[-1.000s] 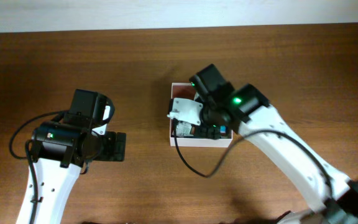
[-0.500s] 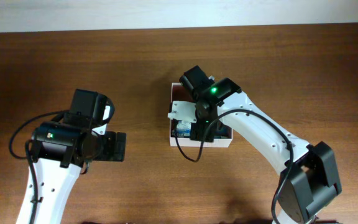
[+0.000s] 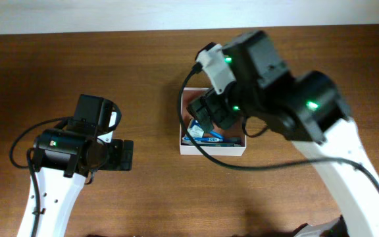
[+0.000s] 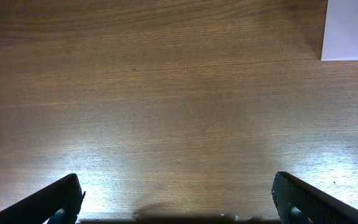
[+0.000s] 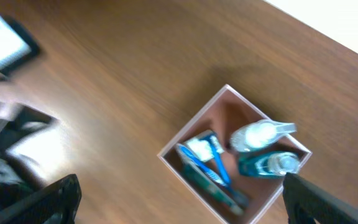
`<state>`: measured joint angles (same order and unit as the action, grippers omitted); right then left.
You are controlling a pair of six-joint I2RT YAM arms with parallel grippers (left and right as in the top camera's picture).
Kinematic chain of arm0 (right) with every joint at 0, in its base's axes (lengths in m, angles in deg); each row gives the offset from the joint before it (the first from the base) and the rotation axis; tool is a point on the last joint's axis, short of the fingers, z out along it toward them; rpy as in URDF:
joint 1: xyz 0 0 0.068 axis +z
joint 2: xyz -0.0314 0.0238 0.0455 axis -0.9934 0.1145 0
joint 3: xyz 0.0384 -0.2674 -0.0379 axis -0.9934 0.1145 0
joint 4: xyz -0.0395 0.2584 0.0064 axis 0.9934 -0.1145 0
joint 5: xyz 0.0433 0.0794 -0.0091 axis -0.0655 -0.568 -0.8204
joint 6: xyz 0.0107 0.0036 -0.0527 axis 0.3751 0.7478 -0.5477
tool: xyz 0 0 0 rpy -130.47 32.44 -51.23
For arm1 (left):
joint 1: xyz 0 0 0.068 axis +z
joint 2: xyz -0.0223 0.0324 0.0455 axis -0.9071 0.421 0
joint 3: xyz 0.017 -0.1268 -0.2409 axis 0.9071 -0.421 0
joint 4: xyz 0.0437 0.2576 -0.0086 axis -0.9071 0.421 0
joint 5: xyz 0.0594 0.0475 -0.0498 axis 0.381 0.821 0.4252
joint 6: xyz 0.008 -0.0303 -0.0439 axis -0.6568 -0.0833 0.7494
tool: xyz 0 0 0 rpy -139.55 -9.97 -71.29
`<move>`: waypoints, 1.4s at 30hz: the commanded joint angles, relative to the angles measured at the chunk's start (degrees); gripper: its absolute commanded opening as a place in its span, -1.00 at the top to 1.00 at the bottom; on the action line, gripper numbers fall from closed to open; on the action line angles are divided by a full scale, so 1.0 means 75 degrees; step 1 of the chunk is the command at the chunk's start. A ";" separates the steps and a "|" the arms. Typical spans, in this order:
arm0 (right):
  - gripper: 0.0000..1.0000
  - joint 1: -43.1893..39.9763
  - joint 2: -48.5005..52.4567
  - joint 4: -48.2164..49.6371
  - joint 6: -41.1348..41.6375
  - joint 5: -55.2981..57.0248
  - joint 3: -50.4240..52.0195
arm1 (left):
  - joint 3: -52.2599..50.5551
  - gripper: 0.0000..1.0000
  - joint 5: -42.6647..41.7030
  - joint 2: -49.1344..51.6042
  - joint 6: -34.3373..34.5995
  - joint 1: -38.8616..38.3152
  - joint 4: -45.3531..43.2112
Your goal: Pack container
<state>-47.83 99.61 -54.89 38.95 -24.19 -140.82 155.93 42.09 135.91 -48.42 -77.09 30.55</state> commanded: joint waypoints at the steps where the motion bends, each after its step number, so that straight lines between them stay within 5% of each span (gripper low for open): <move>1: -0.97 -0.0076 -0.0306 0.0026 0.0819 -0.0047 -0.0128 | -0.0006 -0.99 0.0055 0.0003 0.0070 0.0009 0.0000; 13: -0.97 -0.3179 -0.3025 -0.0431 -0.0187 0.0807 0.0338 | -0.0006 -0.99 0.0055 0.0003 0.0070 0.0006 0.0000; 18: -0.97 -0.3966 -0.5260 0.0315 -0.0187 0.0688 0.2465 | -0.0006 -0.99 0.0055 0.0003 0.0070 0.0009 0.0000; 28: -0.97 -0.4261 -1.0142 0.3246 -0.0128 0.0600 0.9693 | -0.0006 -0.99 0.0055 0.0003 0.0070 0.0009 0.0000; 37: -0.97 -0.4756 -1.1500 0.4881 -0.0096 0.0603 1.3385 | -0.0006 -0.99 0.0055 0.0003 0.0073 0.0009 0.0000; 42: -0.97 -0.4753 -1.2164 0.5135 -0.0096 0.0361 1.4356 | -0.0006 -0.99 0.0055 0.0003 0.0070 0.0009 0.0000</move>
<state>-82.97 11.33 -17.30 37.97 -19.75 -35.58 155.93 42.09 135.91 -48.42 -77.09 30.55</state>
